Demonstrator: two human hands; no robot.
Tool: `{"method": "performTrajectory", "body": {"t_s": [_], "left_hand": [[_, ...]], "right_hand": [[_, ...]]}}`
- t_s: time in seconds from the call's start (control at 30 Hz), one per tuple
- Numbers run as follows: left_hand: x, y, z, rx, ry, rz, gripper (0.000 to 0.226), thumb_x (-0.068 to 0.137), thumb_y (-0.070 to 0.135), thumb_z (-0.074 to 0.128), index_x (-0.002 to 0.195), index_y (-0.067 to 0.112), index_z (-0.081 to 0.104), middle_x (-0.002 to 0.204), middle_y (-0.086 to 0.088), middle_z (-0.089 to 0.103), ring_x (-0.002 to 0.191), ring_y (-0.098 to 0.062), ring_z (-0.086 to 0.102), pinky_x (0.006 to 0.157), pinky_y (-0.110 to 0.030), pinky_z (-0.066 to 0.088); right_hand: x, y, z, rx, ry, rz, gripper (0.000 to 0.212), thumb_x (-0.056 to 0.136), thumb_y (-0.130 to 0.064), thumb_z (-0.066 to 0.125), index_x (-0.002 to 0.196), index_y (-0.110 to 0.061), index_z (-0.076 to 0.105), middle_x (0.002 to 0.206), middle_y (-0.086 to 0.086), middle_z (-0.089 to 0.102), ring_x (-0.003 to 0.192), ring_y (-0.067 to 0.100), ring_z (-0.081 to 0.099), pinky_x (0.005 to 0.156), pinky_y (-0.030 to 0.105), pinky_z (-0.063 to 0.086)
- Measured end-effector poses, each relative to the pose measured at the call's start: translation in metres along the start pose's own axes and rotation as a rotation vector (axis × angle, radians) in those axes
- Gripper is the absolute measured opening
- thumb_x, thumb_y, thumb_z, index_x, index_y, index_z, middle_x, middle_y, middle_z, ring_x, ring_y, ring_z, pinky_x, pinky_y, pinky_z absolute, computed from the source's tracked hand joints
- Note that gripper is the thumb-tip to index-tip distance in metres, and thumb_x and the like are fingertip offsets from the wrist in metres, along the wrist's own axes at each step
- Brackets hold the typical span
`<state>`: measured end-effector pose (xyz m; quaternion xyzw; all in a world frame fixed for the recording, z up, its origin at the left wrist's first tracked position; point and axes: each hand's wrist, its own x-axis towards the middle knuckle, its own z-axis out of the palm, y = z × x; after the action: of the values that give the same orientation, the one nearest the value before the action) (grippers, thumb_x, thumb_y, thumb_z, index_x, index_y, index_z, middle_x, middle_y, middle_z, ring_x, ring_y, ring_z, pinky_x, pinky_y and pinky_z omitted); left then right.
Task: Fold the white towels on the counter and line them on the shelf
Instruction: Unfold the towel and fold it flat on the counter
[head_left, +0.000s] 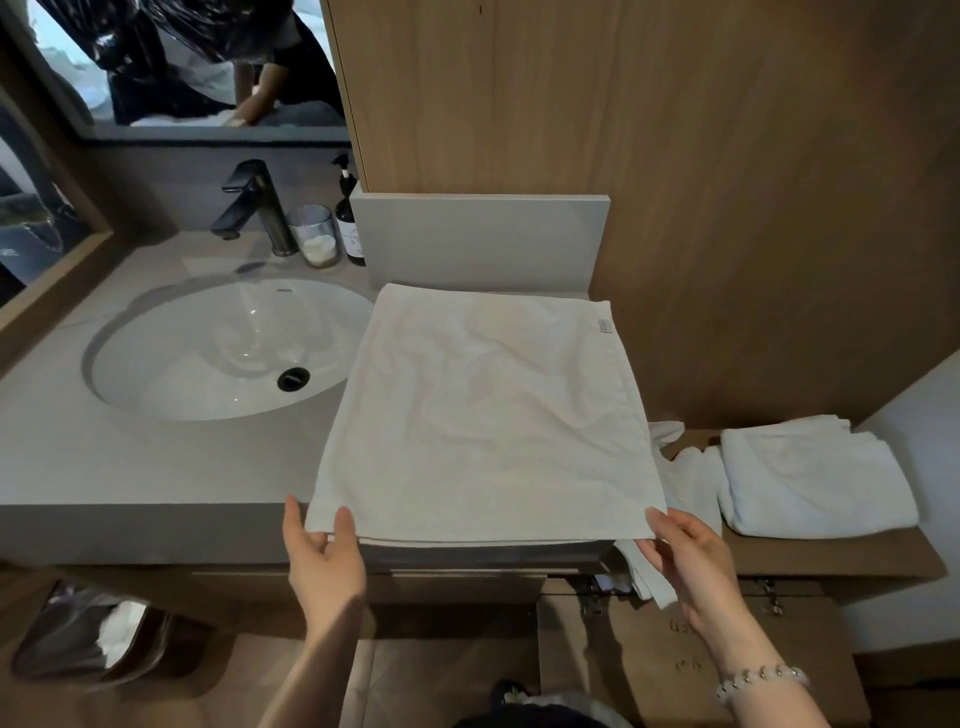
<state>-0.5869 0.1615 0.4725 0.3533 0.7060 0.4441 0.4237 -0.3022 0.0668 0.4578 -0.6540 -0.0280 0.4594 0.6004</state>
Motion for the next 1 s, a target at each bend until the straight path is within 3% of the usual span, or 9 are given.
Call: {"method": "performTrajectory", "body": {"t_s": [0.13,0.27,0.43,0.57,0.67,0.73,0.83,0.93,1.0], "left_hand": [[0.004,0.002,-0.002,0.070,0.031,0.005,0.061,0.094,0.021,0.054,0.147,0.024,0.023,0.083,-0.011,0.049,0.081,-0.025,0.055,0.095,-0.046,0.047],[0.002,0.007,-0.005,0.110,0.031,0.012,0.075,0.090,0.015,0.061,0.149,0.024,0.016,0.100,-0.020,0.055,0.102,-0.038,0.059,0.098,-0.050,0.045],[-0.009,0.012,-0.010,0.117,0.013,0.080,0.091,0.088,0.008,0.062,0.151,0.024,-0.002,0.075,-0.007,0.050,0.078,-0.022,0.057,0.093,-0.040,0.046],[-0.006,0.008,-0.011,0.150,-0.018,0.085,0.097,0.087,0.005,0.063,0.150,0.025,-0.009,0.084,-0.016,0.054,0.093,-0.036,0.060,0.098,-0.049,0.045],[-0.001,0.013,-0.019,0.264,-0.069,0.129,0.089,0.086,0.008,0.064,0.151,0.019,0.005,0.096,-0.026,0.058,0.092,-0.038,0.061,0.097,-0.049,0.046],[0.006,0.019,-0.026,0.383,-0.086,0.195,0.077,0.084,0.014,0.067,0.148,0.013,0.023,0.087,-0.021,0.062,0.085,-0.031,0.061,0.096,-0.043,0.044],[0.013,0.034,-0.028,0.603,-0.121,0.265,0.059,0.083,0.030,0.069,0.134,0.012,0.048,0.073,-0.014,0.068,0.080,-0.024,0.065,0.090,-0.038,0.046],[0.010,0.052,-0.018,0.887,-0.124,0.337,0.041,0.083,0.044,0.064,0.118,0.021,0.062,0.099,-0.008,0.071,0.090,-0.024,0.065,0.077,-0.033,0.051],[0.007,0.061,-0.006,0.906,-0.103,0.434,0.032,0.087,0.043,0.059,0.113,0.025,0.064,0.092,-0.004,0.070,0.085,-0.024,0.064,0.069,-0.031,0.051]], "right_hand": [[-0.001,0.000,0.002,-0.155,0.005,-0.038,0.019,0.082,-0.010,0.069,0.099,-0.004,0.063,0.088,0.014,0.070,0.082,0.023,0.068,0.065,0.025,0.059],[0.006,0.003,-0.006,-0.188,0.038,0.003,0.019,0.077,-0.010,0.075,0.088,0.003,0.066,0.076,0.017,0.069,0.076,0.026,0.067,0.085,0.039,0.054],[0.009,0.001,-0.012,-0.135,0.019,0.026,0.013,0.076,-0.007,0.074,0.083,0.001,0.066,0.059,0.007,0.068,0.066,0.019,0.067,0.067,0.025,0.057],[0.010,0.004,-0.011,-0.122,0.012,0.034,0.011,0.080,-0.004,0.070,0.074,0.000,0.062,0.057,0.010,0.066,0.055,0.013,0.066,0.056,0.019,0.056],[0.011,0.002,-0.009,-0.195,-0.001,0.006,0.009,0.082,0.000,0.067,0.082,0.000,0.058,0.084,0.027,0.066,0.076,0.021,0.066,0.061,0.020,0.057],[0.009,-0.008,-0.004,-0.322,-0.049,-0.049,0.010,0.084,0.002,0.063,0.090,-0.005,0.060,0.095,0.016,0.067,0.083,0.019,0.064,0.061,0.022,0.054],[0.007,-0.024,0.006,-0.414,-0.071,-0.162,0.015,0.085,-0.004,0.063,0.096,-0.014,0.062,0.094,0.003,0.067,0.084,0.016,0.062,0.059,0.022,0.045],[0.014,-0.040,0.020,-0.489,-0.066,-0.214,0.008,0.086,-0.021,0.065,0.093,-0.015,0.065,0.091,0.000,0.067,0.084,0.016,0.061,0.060,0.023,0.043],[0.027,-0.051,0.029,-0.531,-0.033,-0.219,0.012,0.085,-0.028,0.067,0.089,-0.017,0.066,0.092,0.001,0.067,0.086,0.017,0.060,0.069,0.027,0.046]]}}
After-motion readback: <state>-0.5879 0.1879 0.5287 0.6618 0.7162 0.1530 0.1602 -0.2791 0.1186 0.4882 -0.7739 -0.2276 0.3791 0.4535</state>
